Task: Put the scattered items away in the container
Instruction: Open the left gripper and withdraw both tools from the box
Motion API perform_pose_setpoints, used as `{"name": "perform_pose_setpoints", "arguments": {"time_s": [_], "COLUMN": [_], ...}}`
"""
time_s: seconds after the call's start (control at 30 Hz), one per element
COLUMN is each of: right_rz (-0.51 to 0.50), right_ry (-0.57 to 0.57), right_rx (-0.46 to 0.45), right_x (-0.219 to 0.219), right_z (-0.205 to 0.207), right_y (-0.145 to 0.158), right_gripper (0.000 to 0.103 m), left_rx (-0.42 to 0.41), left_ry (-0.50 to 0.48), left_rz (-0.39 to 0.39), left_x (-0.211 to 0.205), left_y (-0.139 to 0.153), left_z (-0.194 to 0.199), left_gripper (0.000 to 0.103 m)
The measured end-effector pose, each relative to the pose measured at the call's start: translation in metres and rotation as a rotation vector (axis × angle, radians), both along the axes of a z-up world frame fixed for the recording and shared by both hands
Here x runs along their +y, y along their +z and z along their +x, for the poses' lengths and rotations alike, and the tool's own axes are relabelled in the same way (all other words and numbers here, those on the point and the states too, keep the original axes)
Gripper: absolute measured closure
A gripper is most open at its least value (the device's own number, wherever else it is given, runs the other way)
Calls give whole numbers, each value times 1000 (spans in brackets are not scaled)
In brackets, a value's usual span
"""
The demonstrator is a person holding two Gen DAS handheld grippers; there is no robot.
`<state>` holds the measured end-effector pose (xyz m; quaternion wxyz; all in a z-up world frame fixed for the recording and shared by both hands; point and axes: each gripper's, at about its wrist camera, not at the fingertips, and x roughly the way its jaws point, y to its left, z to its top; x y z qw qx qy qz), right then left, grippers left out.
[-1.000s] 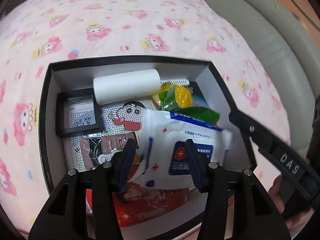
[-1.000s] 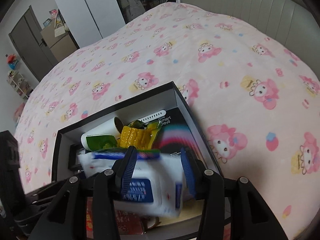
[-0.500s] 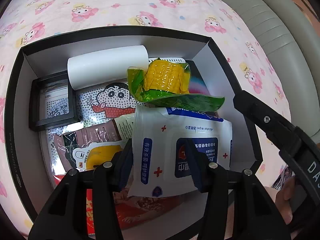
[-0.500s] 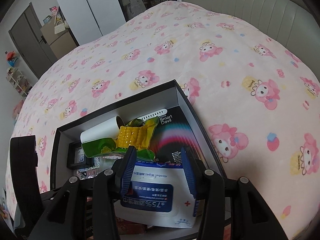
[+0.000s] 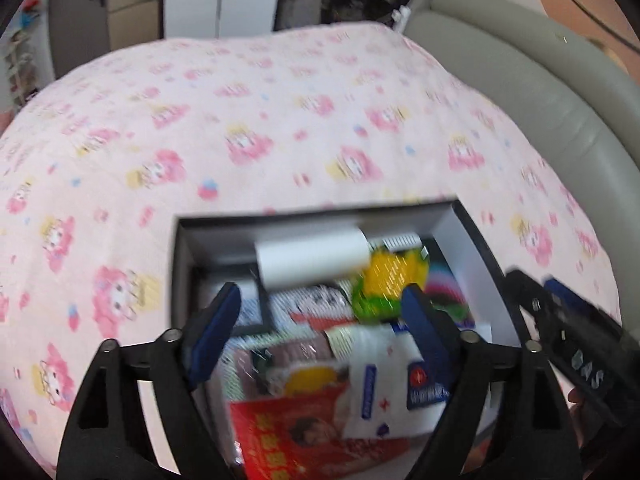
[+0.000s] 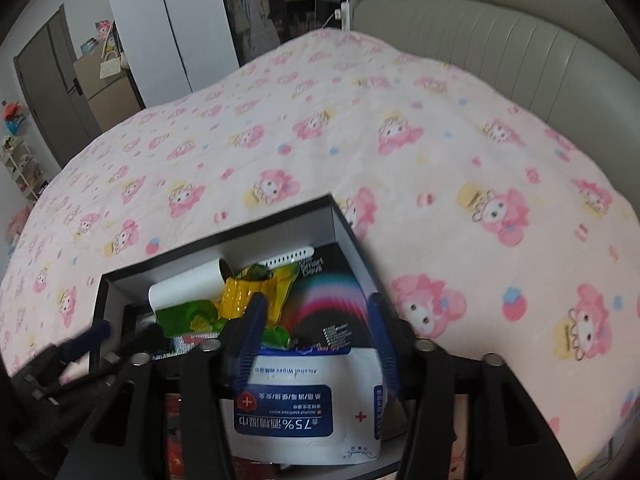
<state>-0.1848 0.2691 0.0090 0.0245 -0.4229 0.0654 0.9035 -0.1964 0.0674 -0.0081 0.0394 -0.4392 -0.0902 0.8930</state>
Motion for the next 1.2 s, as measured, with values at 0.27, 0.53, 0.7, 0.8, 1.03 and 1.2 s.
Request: {"name": "perform_pose_setpoints", "arguments": {"time_s": [0.27, 0.53, 0.7, 0.8, 1.03, 1.2], "right_rz": [69, 18, 34, 46, 38, 3], "right_ry": [-59, -10, 12, 41, 32, 69], "right_rx": [144, 162, 153, 156, 220, 252], "right_x": [-1, -9, -21, -32, -51, -61], "right_z": [16, 37, 72, 94, 154, 184], "right_y": [27, 47, 57, 61, 77, 89], "right_gripper": [26, 26, 23, 22, 22, 22], "left_rx": [116, 184, 201, 212, 241, 243], "left_ry": [106, 111, 117, 125, 128, 136], "left_rz": [-84, -116, -127, -140, -165, -151], "left_x": [-25, -38, -48, -54, -72, -80], "left_y": [36, 75, 91, 102, 115, 114], "left_z": [0, 47, 87, 112, 172, 209], "left_gripper": [7, 1, 1, 1, 1, 1]}}
